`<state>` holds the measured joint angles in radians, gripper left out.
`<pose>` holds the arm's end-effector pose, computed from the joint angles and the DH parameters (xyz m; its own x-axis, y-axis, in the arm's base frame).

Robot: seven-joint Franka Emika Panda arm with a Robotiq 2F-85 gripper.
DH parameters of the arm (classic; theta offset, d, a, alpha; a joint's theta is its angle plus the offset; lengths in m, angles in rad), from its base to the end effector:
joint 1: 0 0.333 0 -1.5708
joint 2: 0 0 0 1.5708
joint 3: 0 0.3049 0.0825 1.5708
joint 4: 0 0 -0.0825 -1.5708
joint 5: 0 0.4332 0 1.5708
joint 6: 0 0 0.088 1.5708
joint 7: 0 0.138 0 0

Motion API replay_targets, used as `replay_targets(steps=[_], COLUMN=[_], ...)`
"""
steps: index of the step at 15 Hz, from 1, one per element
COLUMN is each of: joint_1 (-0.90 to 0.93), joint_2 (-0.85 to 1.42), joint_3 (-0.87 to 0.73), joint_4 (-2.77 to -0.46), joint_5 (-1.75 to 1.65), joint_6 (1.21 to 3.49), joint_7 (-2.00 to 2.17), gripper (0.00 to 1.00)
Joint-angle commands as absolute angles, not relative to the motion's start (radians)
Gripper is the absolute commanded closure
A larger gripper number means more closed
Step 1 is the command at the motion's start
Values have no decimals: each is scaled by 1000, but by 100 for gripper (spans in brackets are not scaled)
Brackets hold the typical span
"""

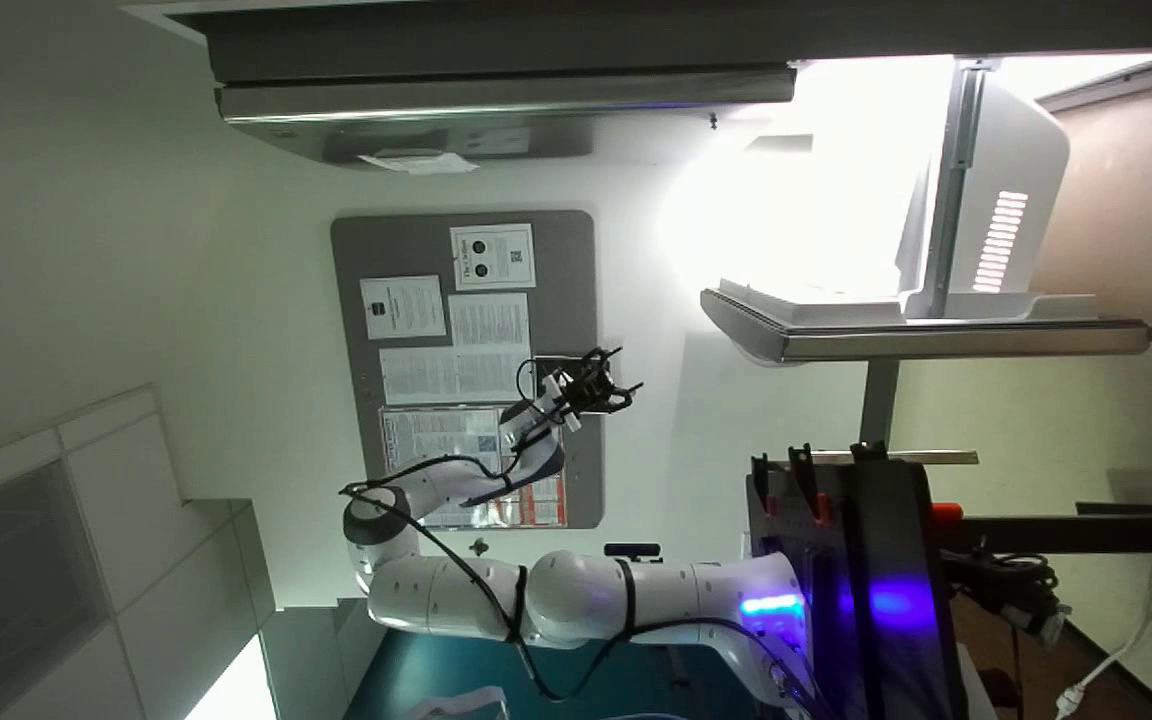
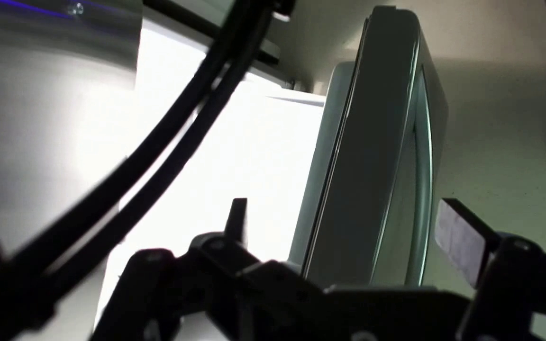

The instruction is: Close the bottom door of the fridge

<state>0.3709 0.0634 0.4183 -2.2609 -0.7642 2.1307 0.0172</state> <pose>0.4191 0.3555 0.2595 0.3703 0.8865 -0.2773 0.8467 -0.1994 0.4933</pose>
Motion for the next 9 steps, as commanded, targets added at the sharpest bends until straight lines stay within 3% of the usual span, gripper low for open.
replay_targets(steps=[1,9], joint_1=[434,580], joint_2=[138,305], joint_3=[435,446], joint_4=[-2181,-2098], joint_5=[-869,-1034], joint_6=[2133,2104], joint_7=[54,289], gripper=[0,0])
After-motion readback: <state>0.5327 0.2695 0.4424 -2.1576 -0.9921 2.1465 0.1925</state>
